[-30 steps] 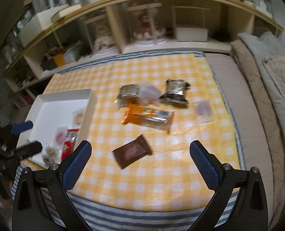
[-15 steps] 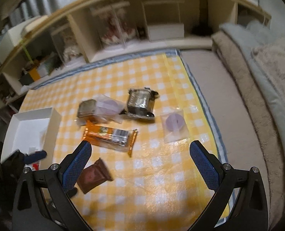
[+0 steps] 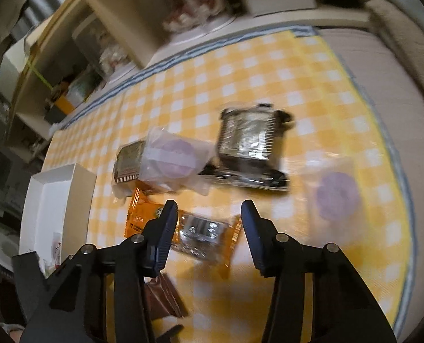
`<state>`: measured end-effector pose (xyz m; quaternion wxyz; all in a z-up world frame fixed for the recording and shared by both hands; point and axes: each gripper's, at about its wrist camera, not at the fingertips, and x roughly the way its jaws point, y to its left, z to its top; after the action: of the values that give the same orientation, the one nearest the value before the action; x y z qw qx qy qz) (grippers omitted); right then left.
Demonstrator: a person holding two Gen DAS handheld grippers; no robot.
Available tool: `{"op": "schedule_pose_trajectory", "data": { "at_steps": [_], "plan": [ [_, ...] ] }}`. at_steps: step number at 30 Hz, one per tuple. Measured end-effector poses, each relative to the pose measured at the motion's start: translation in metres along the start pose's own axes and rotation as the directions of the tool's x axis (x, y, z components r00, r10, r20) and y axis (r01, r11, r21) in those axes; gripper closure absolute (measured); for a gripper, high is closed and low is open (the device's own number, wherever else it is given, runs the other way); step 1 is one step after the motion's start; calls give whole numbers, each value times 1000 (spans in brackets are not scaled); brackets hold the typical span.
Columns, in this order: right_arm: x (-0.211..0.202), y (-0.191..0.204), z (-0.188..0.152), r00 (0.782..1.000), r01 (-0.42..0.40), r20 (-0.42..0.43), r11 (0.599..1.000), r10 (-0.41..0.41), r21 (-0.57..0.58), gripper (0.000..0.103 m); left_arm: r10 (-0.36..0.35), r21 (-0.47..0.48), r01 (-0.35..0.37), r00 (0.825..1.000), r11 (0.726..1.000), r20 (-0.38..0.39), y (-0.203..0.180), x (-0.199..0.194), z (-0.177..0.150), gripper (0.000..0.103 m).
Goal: Organize snacks
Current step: 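Grasp the brown chocolate packet with the left gripper while the right grasps the orange bar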
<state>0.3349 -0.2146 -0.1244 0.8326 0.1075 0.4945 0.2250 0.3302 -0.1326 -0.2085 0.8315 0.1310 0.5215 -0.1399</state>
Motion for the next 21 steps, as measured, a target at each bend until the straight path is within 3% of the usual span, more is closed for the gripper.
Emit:
{"op": "schedule_pose_trajectory", "data": {
  "at_steps": [6, 13, 15, 17, 21],
  "plan": [
    [16, -7, -3, 996, -91, -9, 995, 92, 29, 55, 3, -16, -3, 1000, 1000, -17, 0, 11, -1, 0],
    [6, -1, -38, 986, -132, -117, 989, 123, -72, 55, -23, 6, 23, 1000, 1000, -7, 0, 19, -3, 1],
    [1, 0, -46, 986, -125, -122, 987, 113, -99, 54, -33, 28, 33, 999, 999, 18, -3, 18, -8, 8],
    [-2, 1, -50, 988, -115, -120, 987, 101, -113, 54, -48, 60, 45, 998, 997, 47, -6, 16, -9, 25],
    [-4, 12, -50, 995, -47, -91, 984, 32, -169, 50, -71, 82, 66, 996, 994, 62, -6, 11, -6, 45]
  ]
}}
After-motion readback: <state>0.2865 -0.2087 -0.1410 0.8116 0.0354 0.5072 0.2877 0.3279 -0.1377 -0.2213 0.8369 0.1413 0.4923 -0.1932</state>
